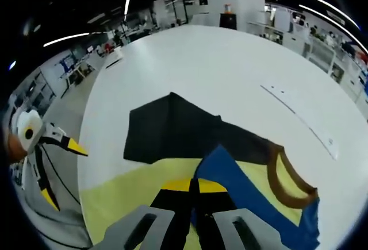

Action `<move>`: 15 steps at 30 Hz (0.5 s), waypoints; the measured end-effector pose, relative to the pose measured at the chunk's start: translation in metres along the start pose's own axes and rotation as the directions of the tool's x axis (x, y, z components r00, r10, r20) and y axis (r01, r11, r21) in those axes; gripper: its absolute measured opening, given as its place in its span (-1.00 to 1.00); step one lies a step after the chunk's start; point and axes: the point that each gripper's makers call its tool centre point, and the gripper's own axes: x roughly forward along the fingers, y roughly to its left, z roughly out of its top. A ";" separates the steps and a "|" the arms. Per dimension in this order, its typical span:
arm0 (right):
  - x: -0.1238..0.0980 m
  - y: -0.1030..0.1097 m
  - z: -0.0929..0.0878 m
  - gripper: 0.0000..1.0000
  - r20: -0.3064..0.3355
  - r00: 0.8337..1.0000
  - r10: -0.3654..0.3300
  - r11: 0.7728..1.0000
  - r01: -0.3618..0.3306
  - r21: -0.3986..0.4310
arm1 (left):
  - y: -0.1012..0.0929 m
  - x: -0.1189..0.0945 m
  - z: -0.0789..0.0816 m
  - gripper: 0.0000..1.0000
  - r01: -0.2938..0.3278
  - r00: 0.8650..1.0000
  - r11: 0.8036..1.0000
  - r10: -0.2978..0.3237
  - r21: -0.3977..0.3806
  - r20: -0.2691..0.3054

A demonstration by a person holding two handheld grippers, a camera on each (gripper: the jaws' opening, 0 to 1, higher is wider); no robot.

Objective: Fold the garment on the visible template until the final outline fits inside the template.

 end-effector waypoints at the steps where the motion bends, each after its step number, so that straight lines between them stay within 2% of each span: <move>1: 0.001 0.001 0.000 -1.00 -0.002 1.000 0.002 1.000 -0.002 -0.002 | 0.001 0.000 0.000 0.75 0.000 1.000 1.000 0.000 0.000 0.000; 6: 0.008 0.010 0.000 -1.00 -0.013 1.000 0.015 1.000 -0.016 -0.018 | 0.002 -0.001 0.000 0.76 -0.006 1.000 1.000 0.006 -0.001 0.003; 15: 0.012 0.013 0.002 -1.00 -0.021 1.000 0.018 0.999 -0.019 -0.037 | 0.004 -0.002 0.001 0.76 -0.015 1.000 1.000 0.015 -0.003 0.006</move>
